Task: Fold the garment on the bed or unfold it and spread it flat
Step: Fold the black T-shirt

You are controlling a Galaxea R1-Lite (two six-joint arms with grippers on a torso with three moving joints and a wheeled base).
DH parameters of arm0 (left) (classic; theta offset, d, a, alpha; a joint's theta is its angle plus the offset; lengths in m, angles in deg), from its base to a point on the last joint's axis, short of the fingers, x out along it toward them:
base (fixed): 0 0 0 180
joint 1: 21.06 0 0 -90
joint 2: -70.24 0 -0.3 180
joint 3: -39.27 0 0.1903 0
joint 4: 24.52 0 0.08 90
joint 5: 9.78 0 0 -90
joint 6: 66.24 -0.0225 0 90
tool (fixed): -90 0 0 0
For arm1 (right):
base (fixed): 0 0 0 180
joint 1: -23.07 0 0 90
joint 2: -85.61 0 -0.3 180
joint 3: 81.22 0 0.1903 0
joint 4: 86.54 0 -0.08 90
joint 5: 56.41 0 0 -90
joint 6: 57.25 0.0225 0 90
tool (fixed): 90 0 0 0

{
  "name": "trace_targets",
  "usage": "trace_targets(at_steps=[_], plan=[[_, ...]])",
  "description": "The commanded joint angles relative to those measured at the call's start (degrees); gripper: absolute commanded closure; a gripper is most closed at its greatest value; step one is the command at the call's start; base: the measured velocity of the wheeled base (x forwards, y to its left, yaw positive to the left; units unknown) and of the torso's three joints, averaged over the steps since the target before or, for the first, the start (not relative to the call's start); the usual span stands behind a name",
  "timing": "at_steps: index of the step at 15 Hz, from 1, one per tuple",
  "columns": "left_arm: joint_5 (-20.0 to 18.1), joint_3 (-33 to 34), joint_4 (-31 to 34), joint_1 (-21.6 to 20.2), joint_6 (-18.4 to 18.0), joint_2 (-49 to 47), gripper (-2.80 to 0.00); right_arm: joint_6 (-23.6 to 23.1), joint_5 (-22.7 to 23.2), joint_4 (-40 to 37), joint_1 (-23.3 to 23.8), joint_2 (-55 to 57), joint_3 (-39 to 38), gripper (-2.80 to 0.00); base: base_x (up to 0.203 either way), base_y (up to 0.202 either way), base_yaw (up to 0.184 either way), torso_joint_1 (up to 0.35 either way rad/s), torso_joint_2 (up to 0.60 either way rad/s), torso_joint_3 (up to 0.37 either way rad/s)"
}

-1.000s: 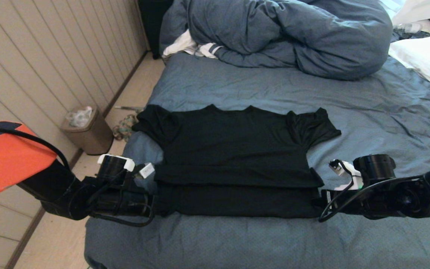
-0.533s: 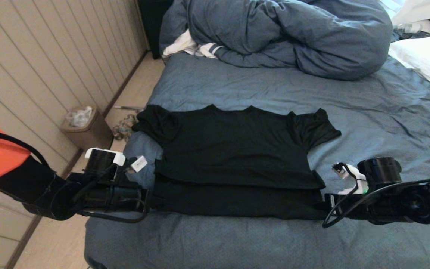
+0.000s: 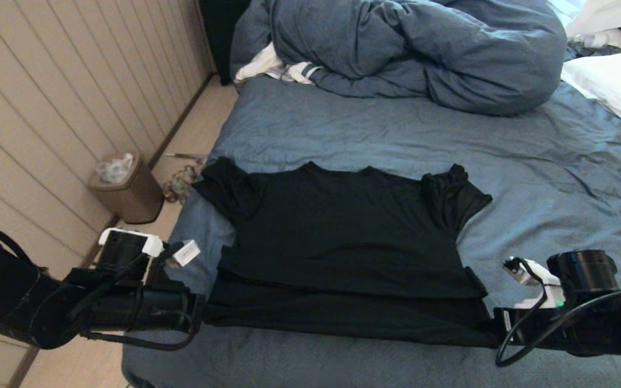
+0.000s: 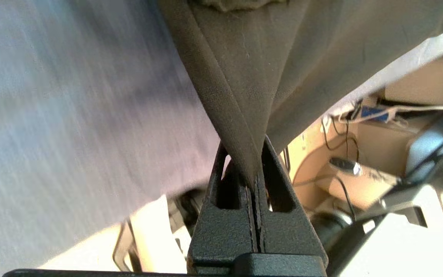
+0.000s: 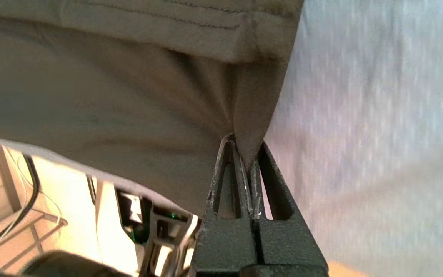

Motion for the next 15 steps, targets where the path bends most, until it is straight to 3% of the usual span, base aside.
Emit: trace_targets(at_steps=[1, 5, 9, 12, 13, 14, 15], plan=[[-0.3, 2.6, -0.2, 0.1, -0.2, 2.3, 0.0, -0.1, 0.1, 0.1, 0.2, -2.4, -2.1, 0.0, 0.0, 0.0, 0.0, 0.0, 0.0, 0.0], [-0.8, 8.1, -0.8, 0.1, -0.7, 4.6, 0.0, -0.9, 0.0, 0.4, 0.4, -4.5, -6.3, 0.0, 0.0, 0.0, 0.0, 0.0, 0.0, 0.0], [-1.1, 14.3, -9.0, 0.3, -0.3, 4.5, 0.0, -1.0, 0.0, 0.5, 1.3, -5.8, -9.6, 0.0, 0.0, 0.0, 0.0, 0.0, 0.0, 0.0], [-1.2, 15.8, -10.5, 0.4, -0.2, 4.4, 0.0, -1.3, 0.0, 0.5, 1.9, -5.6, -10.2, 0.0, 0.0, 0.0, 0.0, 0.0, 0.0, 0.0], [-1.2, 15.9, -10.5, 0.4, -0.3, 4.4, -2.02, -1.4, -0.1, 0.6, 1.9, -5.4, -10.4, -2.8, 0.0, 0.0, 0.0, 0.0, 0.0, 0.0], [-1.1, 15.9, -10.5, 0.8, -0.3, 4.5, -2.8, -1.5, -0.1, 0.6, 1.8, -5.3, -10.4, -2.8, 0.0, 0.0, 0.0, 0.0, 0.0, 0.0], [-1.1, 15.9, -10.9, 0.7, -0.3, 4.5, -2.8, -1.8, -0.1, 0.5, 1.8, -5.6, -10.5, -2.8, 0.0, 0.0, 0.0, 0.0, 0.0, 0.0]])
